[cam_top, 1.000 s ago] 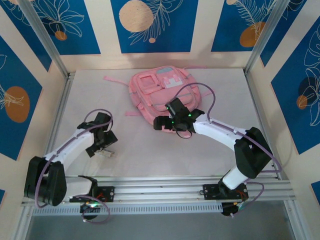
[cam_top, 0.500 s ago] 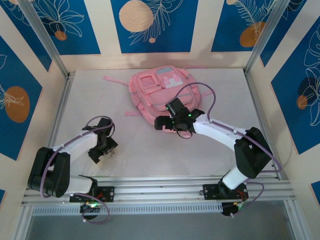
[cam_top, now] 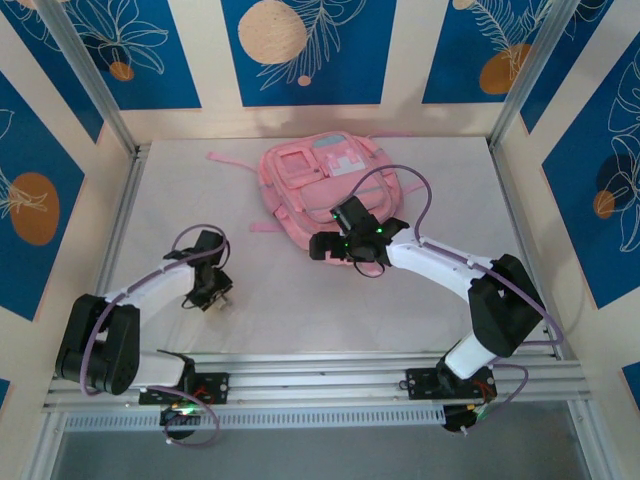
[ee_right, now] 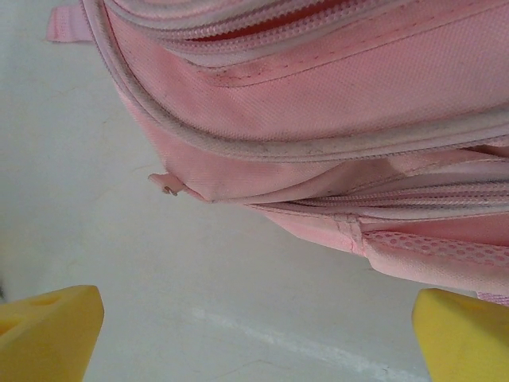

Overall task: Pack the student bag
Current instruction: Pick up the loose stationery from the bottom-left of the table, then pass the loose stationery.

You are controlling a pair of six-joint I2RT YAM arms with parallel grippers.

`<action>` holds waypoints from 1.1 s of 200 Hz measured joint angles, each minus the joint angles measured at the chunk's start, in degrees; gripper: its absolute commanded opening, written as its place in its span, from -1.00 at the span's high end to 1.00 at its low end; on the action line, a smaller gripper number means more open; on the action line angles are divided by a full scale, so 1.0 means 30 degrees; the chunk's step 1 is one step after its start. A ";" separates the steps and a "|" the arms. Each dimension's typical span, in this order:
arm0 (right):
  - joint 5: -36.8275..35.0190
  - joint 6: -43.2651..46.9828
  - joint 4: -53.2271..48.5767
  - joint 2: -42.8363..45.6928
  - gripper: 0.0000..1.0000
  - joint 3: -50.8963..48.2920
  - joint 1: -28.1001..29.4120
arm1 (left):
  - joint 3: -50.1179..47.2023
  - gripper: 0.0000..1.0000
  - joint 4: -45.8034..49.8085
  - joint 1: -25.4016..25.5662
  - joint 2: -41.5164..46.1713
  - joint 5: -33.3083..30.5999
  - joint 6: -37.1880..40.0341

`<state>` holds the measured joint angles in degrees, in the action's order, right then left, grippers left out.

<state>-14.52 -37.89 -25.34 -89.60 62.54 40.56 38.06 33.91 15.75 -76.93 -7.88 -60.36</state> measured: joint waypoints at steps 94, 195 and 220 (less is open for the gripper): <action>0.6324 0.1341 0.4320 0.0401 -0.94 -0.1195 0.0248 | 0.3912 0.16 -0.3446 0.1472 0.1100 0.3016 0.1275; 1.1489 -0.0277 1.0732 -0.1865 -0.29 -0.1086 0.0765 | 0.4874 0.15 -0.7038 0.3927 0.1071 0.4269 0.0561; 1.1956 -0.0852 1.1657 -0.2586 -0.02 -0.0991 0.0991 | 0.4685 0.15 -0.7788 0.3993 0.1071 0.4532 0.0058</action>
<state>21.34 -40.45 9.63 -97.36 59.57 43.53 52.12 10.55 27.73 -73.71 5.72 -60.18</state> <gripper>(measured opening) 0.559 0.426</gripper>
